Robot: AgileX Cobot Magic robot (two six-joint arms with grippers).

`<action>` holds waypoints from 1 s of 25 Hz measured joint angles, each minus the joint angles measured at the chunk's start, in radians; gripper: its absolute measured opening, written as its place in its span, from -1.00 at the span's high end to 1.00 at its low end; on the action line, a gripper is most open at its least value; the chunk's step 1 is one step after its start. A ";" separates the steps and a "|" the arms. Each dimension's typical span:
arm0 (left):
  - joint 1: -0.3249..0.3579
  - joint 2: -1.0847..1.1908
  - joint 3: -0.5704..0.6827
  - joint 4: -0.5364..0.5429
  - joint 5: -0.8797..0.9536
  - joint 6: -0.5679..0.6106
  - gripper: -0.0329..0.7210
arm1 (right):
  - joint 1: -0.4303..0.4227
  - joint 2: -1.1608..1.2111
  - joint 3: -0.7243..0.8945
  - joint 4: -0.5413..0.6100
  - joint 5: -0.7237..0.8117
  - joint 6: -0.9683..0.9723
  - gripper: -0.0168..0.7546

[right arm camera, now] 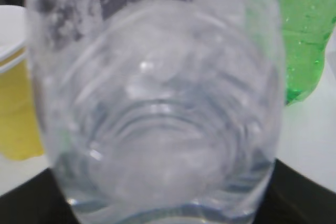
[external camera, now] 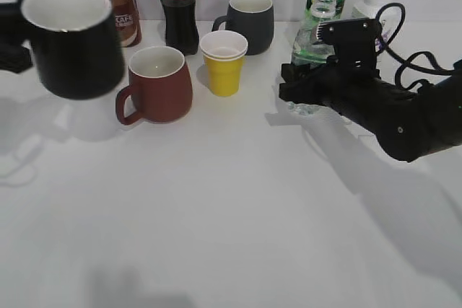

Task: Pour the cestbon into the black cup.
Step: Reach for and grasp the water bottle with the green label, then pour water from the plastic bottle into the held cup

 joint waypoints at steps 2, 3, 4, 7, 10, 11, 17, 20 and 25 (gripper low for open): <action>-0.063 -0.009 0.000 0.004 0.047 -0.008 0.79 | 0.000 -0.021 0.010 -0.027 0.021 0.000 -0.21; -0.093 -0.018 0.000 0.005 0.089 -0.012 0.79 | 0.000 -0.040 0.017 -0.064 0.054 -0.001 -0.21; -0.132 -0.029 0.000 0.005 0.134 -0.014 0.79 | 0.000 -0.069 0.022 -0.128 0.095 -0.004 -0.21; -0.251 -0.052 0.001 -0.003 0.245 -0.018 0.79 | 0.012 -0.163 0.029 -0.316 0.223 -0.025 -0.21; -0.371 -0.055 0.001 -0.036 0.300 -0.019 0.79 | 0.040 -0.275 0.029 -0.414 0.280 -0.122 -0.21; -0.411 -0.055 0.001 -0.059 0.317 -0.020 0.79 | 0.049 -0.302 0.028 -0.424 0.290 -0.175 -0.21; -0.554 -0.055 0.001 -0.148 0.360 -0.021 0.79 | 0.088 -0.392 0.027 -0.441 0.339 -0.515 -0.21; -0.570 -0.055 0.001 -0.172 0.372 -0.021 0.79 | 0.090 -0.392 0.026 -0.443 0.339 -0.661 -0.21; -0.572 -0.055 0.001 -0.179 0.387 -0.021 0.79 | 0.090 -0.392 0.026 -0.445 0.310 -0.835 -0.21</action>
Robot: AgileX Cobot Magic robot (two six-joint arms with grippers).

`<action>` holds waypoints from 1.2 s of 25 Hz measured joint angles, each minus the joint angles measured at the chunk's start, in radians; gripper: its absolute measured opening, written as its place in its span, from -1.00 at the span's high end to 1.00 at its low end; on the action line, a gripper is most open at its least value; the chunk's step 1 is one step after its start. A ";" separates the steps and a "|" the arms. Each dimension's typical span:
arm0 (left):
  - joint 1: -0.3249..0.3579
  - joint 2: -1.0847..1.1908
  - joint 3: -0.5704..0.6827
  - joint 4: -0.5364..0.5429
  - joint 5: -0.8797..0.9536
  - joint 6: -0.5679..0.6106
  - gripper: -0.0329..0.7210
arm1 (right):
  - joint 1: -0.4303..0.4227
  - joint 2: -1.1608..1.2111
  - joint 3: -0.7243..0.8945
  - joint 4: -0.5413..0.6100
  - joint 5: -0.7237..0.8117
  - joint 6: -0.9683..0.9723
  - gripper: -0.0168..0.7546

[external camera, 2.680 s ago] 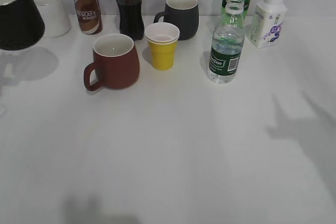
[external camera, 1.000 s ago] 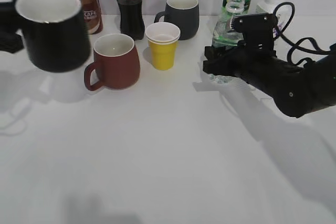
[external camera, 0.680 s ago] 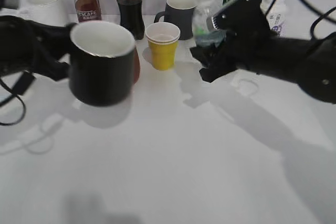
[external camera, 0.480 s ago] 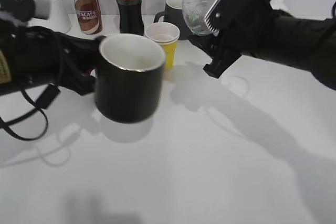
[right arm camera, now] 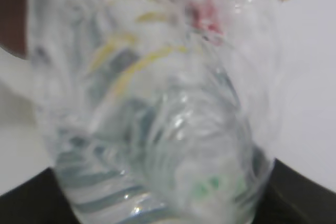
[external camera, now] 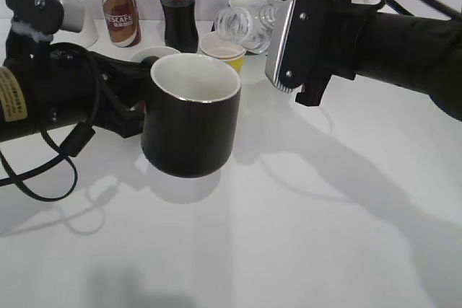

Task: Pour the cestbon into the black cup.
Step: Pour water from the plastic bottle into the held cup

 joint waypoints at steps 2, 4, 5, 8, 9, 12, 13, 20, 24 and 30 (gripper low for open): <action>-0.002 0.000 0.000 0.000 0.000 0.000 0.79 | 0.000 0.000 0.000 0.000 -0.021 -0.073 -0.21; -0.003 0.000 0.000 0.012 0.001 0.000 0.79 | 0.000 0.000 -0.001 0.005 -0.032 -0.122 -0.21; -0.007 0.000 0.000 0.015 0.001 0.000 0.79 | 0.000 0.000 -0.001 0.008 -0.036 -0.148 -0.21; -0.022 0.000 0.000 0.027 0.001 0.000 0.79 | 0.000 0.000 -0.001 0.015 -0.043 -0.224 -0.21; -0.026 0.000 0.000 0.030 0.002 0.000 0.79 | 0.000 0.000 -0.001 0.017 -0.050 -0.250 -0.21; -0.039 0.000 0.000 0.032 0.010 0.000 0.79 | 0.000 0.000 -0.001 0.025 -0.087 -0.311 -0.21; -0.044 0.002 0.000 0.033 0.014 0.000 0.79 | 0.000 0.000 -0.001 0.030 -0.098 -0.330 -0.21; -0.072 0.015 0.000 0.045 0.029 0.000 0.79 | 0.000 0.000 -0.001 0.042 -0.111 -0.410 -0.21; -0.073 0.015 0.000 0.045 0.038 0.000 0.79 | 0.000 0.000 -0.001 0.042 -0.128 -0.454 -0.21; -0.073 0.015 0.000 0.044 0.051 0.000 0.79 | 0.000 0.000 -0.001 0.042 -0.135 -0.502 -0.21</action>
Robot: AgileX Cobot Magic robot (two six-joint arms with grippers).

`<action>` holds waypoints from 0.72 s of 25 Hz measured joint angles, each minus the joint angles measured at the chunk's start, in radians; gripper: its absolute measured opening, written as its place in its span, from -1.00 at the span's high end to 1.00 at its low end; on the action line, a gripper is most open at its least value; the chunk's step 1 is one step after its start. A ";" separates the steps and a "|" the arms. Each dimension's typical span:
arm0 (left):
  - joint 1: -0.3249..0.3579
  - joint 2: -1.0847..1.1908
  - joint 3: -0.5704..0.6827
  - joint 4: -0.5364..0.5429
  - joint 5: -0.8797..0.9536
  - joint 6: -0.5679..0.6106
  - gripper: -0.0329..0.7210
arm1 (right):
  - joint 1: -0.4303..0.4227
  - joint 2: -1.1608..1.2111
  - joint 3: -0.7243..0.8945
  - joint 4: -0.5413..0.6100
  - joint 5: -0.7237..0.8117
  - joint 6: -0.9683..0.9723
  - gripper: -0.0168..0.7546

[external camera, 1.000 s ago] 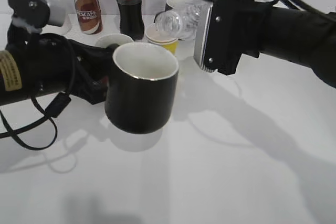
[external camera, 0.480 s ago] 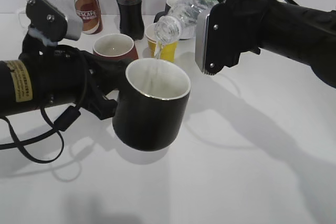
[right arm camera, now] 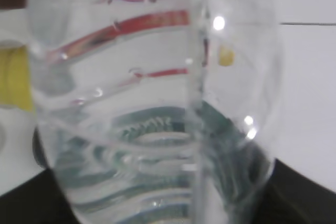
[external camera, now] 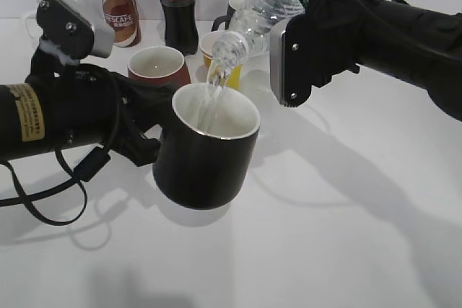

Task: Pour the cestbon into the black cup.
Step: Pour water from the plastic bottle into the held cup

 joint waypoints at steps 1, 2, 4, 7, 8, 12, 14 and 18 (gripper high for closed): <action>0.000 0.000 0.000 0.000 0.000 0.000 0.79 | 0.000 0.000 0.000 0.000 0.000 -0.008 -0.21; 0.000 0.000 0.000 0.000 0.000 0.000 0.79 | 0.000 0.000 0.000 0.000 0.000 -0.012 -0.21; 0.000 0.000 0.000 0.000 0.000 0.000 0.79 | 0.000 0.000 0.000 0.000 -0.001 -0.020 -0.21; 0.000 0.000 0.000 0.000 0.001 0.000 0.79 | 0.000 0.000 0.000 0.000 -0.007 -0.046 -0.21; 0.000 0.000 0.000 0.000 0.001 0.000 0.79 | 0.000 0.000 0.000 0.000 -0.015 -0.054 -0.21; 0.000 0.000 0.000 0.000 0.001 0.000 0.79 | 0.000 0.000 0.000 0.000 -0.057 -0.067 -0.21; 0.000 0.000 0.000 0.000 0.001 0.000 0.79 | 0.000 0.000 0.000 0.000 -0.073 -0.070 -0.21; 0.000 0.000 0.000 0.000 0.002 0.000 0.79 | 0.000 0.000 -0.001 0.000 -0.086 -0.073 -0.21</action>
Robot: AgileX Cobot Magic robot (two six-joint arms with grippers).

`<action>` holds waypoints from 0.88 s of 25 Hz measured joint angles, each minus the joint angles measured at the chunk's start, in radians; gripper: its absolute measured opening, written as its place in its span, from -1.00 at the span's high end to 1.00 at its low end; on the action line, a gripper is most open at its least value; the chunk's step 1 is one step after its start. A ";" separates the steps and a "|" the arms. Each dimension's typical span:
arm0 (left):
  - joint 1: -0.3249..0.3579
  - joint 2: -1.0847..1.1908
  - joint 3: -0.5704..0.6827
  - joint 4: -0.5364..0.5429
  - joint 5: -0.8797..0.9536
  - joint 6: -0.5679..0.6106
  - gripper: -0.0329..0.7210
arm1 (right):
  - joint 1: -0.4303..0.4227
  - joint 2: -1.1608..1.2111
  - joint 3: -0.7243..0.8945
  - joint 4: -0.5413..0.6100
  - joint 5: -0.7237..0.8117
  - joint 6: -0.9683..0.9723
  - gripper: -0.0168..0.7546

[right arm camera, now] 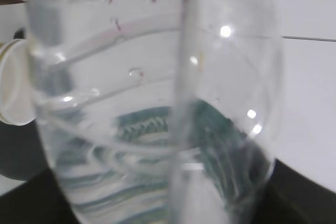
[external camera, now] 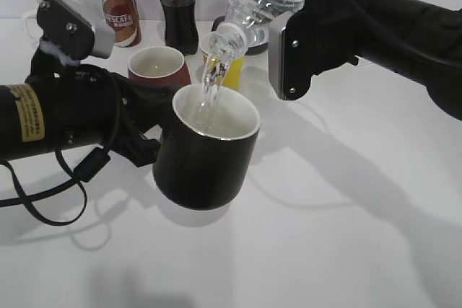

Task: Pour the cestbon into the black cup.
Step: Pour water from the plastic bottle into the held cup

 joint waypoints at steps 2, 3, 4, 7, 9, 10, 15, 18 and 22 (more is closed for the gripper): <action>0.000 0.000 0.000 0.000 0.002 0.000 0.79 | 0.000 0.000 0.000 0.000 -0.003 0.000 -0.21; 0.000 0.000 0.000 0.000 0.002 0.000 0.79 | 0.000 0.000 -0.001 0.000 -0.004 0.000 -0.21; 0.000 0.000 0.000 0.000 0.002 0.000 0.79 | 0.000 0.000 -0.001 0.000 -0.004 0.000 -0.21; 0.000 0.000 0.001 0.000 0.004 0.000 0.79 | 0.000 0.000 -0.001 0.001 -0.005 0.000 -0.21; 0.000 0.000 0.001 -0.001 0.003 0.000 0.79 | 0.000 0.000 -0.001 0.001 -0.005 0.005 -0.21; 0.000 0.000 0.001 -0.003 -0.003 0.000 0.79 | 0.000 0.000 -0.001 0.001 -0.005 0.014 -0.21; 0.000 0.000 0.001 -0.037 -0.024 0.000 0.79 | 0.000 0.000 -0.002 -0.055 0.020 0.191 -0.21; 0.000 0.000 0.001 -0.046 -0.025 0.000 0.79 | 0.000 0.000 -0.002 -0.192 0.051 0.452 -0.21; 0.009 0.000 0.001 -0.048 -0.030 0.000 0.79 | 0.000 0.000 -0.002 -0.243 0.059 0.790 -0.21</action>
